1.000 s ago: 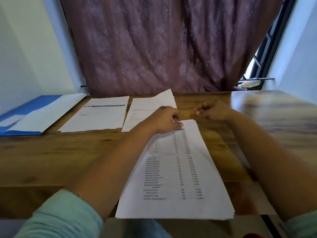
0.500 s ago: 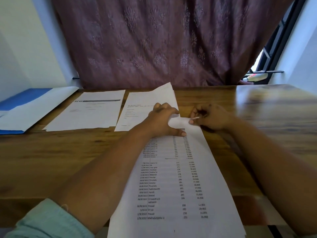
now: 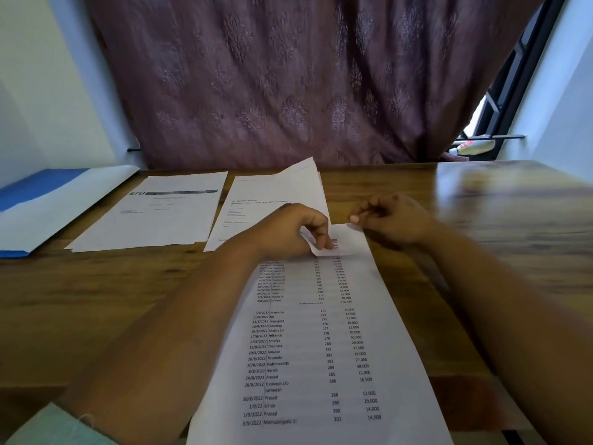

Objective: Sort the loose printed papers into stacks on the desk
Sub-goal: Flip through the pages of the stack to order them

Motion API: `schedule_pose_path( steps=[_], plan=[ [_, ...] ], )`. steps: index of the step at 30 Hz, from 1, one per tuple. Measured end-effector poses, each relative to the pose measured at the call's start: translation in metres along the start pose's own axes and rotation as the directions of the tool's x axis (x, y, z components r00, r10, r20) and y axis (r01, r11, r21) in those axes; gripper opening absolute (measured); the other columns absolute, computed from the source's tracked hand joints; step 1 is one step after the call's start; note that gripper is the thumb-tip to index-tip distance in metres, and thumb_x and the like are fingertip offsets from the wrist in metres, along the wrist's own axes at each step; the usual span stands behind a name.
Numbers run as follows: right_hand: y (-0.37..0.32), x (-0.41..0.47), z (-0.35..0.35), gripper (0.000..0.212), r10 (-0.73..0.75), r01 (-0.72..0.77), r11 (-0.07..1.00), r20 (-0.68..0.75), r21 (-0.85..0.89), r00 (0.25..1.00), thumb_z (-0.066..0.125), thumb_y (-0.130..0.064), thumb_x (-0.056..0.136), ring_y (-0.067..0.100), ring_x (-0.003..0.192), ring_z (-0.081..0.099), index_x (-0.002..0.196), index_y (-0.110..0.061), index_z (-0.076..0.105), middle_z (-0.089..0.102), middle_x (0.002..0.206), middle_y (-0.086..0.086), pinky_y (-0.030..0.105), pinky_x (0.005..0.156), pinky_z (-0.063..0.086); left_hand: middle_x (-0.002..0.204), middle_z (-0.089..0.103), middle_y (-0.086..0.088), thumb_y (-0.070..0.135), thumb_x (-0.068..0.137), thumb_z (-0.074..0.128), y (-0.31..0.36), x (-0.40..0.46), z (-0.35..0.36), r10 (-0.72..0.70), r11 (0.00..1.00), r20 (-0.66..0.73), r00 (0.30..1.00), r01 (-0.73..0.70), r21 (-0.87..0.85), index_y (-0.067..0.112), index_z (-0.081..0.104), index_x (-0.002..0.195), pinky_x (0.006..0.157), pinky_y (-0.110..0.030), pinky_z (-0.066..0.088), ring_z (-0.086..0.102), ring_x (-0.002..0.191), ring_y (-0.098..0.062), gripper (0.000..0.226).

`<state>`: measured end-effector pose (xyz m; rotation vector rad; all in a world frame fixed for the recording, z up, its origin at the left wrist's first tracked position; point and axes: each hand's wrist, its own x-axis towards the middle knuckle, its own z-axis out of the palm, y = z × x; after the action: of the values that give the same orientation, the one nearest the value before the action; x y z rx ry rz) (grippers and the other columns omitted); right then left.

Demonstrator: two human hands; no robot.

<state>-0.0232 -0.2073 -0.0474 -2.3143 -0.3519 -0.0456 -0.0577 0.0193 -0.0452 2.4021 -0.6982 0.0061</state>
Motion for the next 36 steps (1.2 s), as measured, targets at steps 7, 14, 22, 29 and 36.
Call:
schedule_pose_path(
  steps=[7, 14, 22, 29, 36],
  plan=[
    [-0.007, 0.002, 0.005, 0.02, -0.039, 0.039, 0.999, 0.005, 0.021, 0.999, 0.083, -0.016, 0.074, 0.01, 0.072, 0.061, 0.089, -0.019, 0.07, 0.067, 0.079, -0.002, 0.015, 0.067, 0.05, 0.098, 0.069, 0.014, 0.018, 0.076, 0.084, -0.003, 0.001, -0.001, -0.001, 1.0, -0.074, 0.997, 0.0, -0.012, 0.027, 0.063, 0.08, 0.077, -0.012, 0.053, 0.063, 0.089, 0.0, 0.023],
    [-0.013, 0.0, 0.004, 0.01, -0.137, 0.137, 0.991, -0.007, -0.011, 0.991, 0.069, -0.028, 0.089, 0.009, 0.052, 0.056, 0.083, -0.02, 0.067, 0.061, 0.055, -0.004, 0.032, 0.059, 0.051, 0.124, 0.053, 0.014, 0.025, 0.073, 0.086, -0.006, 0.004, 0.0, 0.027, 0.996, -0.2, 0.979, -0.01, 0.087, 0.027, 0.066, 0.086, 0.094, -0.017, 0.039, 0.044, 0.116, -0.008, 0.024],
    [-0.025, -0.007, 0.006, 0.045, -0.059, 0.062, 0.888, -0.02, 0.455, 0.998, 0.044, -0.041, 0.1, 0.016, 0.068, 0.068, 0.087, -0.005, 0.068, 0.073, 0.079, 0.008, 0.029, 0.064, 0.056, 0.076, 0.065, 0.005, 0.009, 0.068, 0.087, -0.005, 0.002, -0.003, 0.042, 0.998, -0.179, 0.983, -0.048, -0.028, 0.016, 0.057, 0.082, 0.068, -0.013, 0.047, 0.057, 0.069, -0.002, 0.034],
    [0.0, 0.006, 0.0, 0.03, 0.026, -0.029, 0.97, -0.015, -0.24, 1.0, 0.048, -0.037, 0.1, 0.013, 0.091, 0.055, 0.117, -0.02, 0.066, 0.063, 0.108, -0.001, 0.026, 0.078, 0.038, 0.089, 0.062, 0.011, 0.01, 0.079, 0.079, -0.004, -0.002, -0.007, 0.037, 0.999, 0.036, 0.999, -0.038, 0.03, 0.024, 0.079, 0.095, 0.08, -0.027, 0.052, 0.059, 0.087, -0.01, 0.021],
    [-0.007, 0.001, 0.007, 0.025, -0.064, 0.064, 0.998, -0.02, -0.027, 0.998, 0.082, -0.021, 0.075, 0.007, 0.067, 0.055, 0.096, -0.016, 0.069, 0.061, 0.076, -0.006, 0.012, 0.062, 0.044, 0.089, 0.069, 0.013, 0.01, 0.08, 0.078, -0.008, 0.0, -0.006, -0.026, 0.999, 0.035, 0.999, 0.027, -0.039, 0.025, 0.077, 0.09, 0.079, -0.026, 0.055, 0.065, 0.084, -0.005, 0.018]
  ],
)
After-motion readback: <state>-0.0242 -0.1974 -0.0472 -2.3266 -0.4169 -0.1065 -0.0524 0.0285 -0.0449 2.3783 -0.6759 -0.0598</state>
